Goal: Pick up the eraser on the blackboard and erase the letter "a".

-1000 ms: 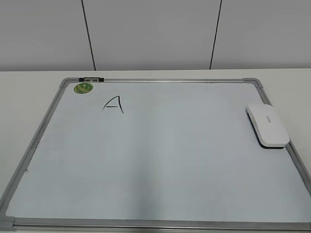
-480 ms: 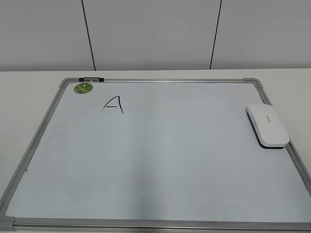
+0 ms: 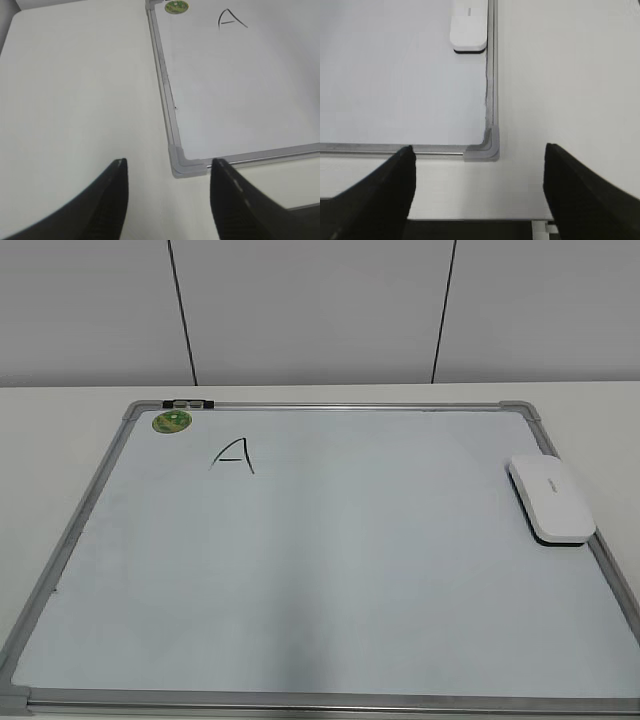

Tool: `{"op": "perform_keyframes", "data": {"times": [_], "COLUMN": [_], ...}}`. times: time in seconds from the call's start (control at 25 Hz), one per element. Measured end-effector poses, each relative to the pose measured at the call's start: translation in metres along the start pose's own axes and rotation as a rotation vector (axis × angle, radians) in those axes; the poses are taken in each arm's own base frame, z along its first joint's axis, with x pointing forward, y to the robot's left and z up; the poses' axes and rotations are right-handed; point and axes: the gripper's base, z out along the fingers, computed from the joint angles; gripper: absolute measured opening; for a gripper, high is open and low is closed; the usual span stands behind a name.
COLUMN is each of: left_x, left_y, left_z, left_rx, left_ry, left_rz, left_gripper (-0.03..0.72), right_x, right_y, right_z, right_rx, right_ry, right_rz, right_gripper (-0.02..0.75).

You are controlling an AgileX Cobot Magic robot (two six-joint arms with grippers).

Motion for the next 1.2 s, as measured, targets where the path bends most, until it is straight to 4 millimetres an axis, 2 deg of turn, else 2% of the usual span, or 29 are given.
{"op": "perform_keyframes", "data": {"times": [0.2,0.72,1.2], "left_x": [0.0025,0.0025,0.0025], "left_y": [-0.0007,-0.0007,-0.0007], "left_z": [-0.0037,-0.0037,-0.0037], "left_rx": [-0.007,-0.007,-0.007], "left_ry": [-0.026,-0.026,-0.026], "left_rz": [0.0,0.0,0.0], "left_gripper": [0.389,0.388,0.317], "right_x": [0.0099,0.0105,0.0106], "right_y": [0.0,0.0,0.0], "right_z": [-0.0121,-0.0128,-0.0127], "right_rx": [0.0,0.0,0.0], "right_ry": [-0.099,-0.105,-0.103], "right_rz": [0.0,0.0,0.0], "right_gripper": [0.589,0.589,0.589]}}
